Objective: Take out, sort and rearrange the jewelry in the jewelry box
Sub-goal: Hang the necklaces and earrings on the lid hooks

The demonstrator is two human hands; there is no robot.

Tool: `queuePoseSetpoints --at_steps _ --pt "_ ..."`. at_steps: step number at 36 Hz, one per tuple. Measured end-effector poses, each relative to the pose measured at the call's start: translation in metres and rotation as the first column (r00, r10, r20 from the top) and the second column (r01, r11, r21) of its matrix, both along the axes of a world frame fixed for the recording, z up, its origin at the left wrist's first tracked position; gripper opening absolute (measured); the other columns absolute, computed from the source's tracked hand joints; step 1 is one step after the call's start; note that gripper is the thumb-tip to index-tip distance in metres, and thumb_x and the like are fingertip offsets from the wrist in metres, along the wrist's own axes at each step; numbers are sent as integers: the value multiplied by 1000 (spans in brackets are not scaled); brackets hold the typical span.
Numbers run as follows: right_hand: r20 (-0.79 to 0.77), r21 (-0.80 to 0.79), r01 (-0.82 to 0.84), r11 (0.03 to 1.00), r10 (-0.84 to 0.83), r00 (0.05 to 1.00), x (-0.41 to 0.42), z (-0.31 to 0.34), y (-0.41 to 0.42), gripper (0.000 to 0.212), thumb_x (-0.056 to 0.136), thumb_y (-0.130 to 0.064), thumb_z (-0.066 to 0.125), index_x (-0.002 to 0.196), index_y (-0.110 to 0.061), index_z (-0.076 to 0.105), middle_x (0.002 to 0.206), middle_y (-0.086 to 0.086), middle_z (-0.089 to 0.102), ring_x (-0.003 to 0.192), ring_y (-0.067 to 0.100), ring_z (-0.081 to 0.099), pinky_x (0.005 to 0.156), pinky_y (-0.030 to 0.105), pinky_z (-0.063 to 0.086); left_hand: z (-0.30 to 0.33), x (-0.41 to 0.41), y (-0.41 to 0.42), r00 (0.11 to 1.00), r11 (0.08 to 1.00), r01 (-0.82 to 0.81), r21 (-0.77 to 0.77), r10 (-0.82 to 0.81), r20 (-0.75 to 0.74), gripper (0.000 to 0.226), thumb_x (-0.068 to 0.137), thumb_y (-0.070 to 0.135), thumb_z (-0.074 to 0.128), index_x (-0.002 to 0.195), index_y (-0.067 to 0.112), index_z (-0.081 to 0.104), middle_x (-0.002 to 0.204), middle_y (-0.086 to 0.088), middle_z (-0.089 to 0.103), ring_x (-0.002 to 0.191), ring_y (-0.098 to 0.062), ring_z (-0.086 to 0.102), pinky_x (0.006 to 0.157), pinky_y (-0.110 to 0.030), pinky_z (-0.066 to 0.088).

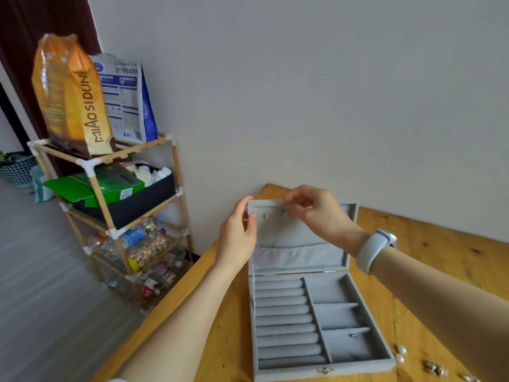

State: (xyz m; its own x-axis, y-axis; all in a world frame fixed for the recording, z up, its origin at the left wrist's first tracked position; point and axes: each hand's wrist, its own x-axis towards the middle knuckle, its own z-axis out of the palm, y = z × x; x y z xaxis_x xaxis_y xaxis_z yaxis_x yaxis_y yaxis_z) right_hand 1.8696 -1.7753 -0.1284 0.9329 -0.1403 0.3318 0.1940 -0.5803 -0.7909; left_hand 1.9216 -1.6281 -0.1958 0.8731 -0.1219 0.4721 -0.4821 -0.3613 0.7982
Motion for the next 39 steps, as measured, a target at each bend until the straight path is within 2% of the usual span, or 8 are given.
queuePoseSetpoints --at_steps 11,15,18,24,28,31,34,39 --pt "16 -160 -10 987 12 1000 -31 -12 5 15 87 -4 55 94 -11 66 89 -1 62 80 13 54 68 4 38 -8 -16 17 1000 999 -21 35 21 -5 39 97 14 41 136 14 42 59 6 41 57 -15 44 56 -24 30" --pt "1 -227 -24 974 25 1000 -36 -16 13 12 88 -6 54 92 -11 64 92 2 61 77 11 52 66 5 38 -6 -23 31 999 999 -34 10 34 13 38 97 13 42 135 13 43 77 -13 58 68 -21 51 62 -19 33" --pt "-4 -236 -49 971 49 999 -40 -18 20 13 90 -6 50 89 -14 60 84 -4 58 74 8 50 65 5 38 -6 -28 38 1000 1000 -24 3 24 16 39 97 16 43 135 14 43 73 4 49 63 -6 44 64 -18 36" --pt "-29 -122 -85 989 82 996 -47 -15 28 24 92 -5 45 80 -25 50 80 0 59 81 20 59 72 24 45 -5 -38 45 1000 999 -31 -17 31 0 38 95 19 46 133 17 44 109 -8 61 91 -16 57 80 -27 46" --pt "-49 -90 -103 991 99 994 -51 -9 33 29 91 -3 45 76 -26 52 78 0 60 78 17 58 67 18 44 3 -47 47 998 998 -57 -41 56 -16 44 91 15 55 133 17 44 119 -1 50 101 -11 53 90 -26 45" --pt "-63 -66 -118 991 114 991 -55 -7 35 27 90 -2 46 77 -24 54 72 -4 58 72 12 56 63 12 42 11 -64 48 972 984 -175 -37 179 150 33 86 12 61 119 14 55 105 6 43 87 -4 46 78 -14 37" --pt "-39 -45 -130 991 128 991 -57 -5 38 27 89 -1 50 77 -24 56 71 -8 57 70 9 54 66 13 43 10 -77 45 964 994 -106 19 99 245 14 84 10 61 98 13 64 83 13 47 70 1 47 64 -10 34" --pt "-10 -52 -142 988 142 990 -59 -2 43 14 88 -2 54 85 -14 62 74 -12 59 70 0 55 72 10 43 7 -83 29 994 994 105 8 -105 -7 19 87 14 62 104 13 68 85 14 49 70 0 50 66 -7 37"
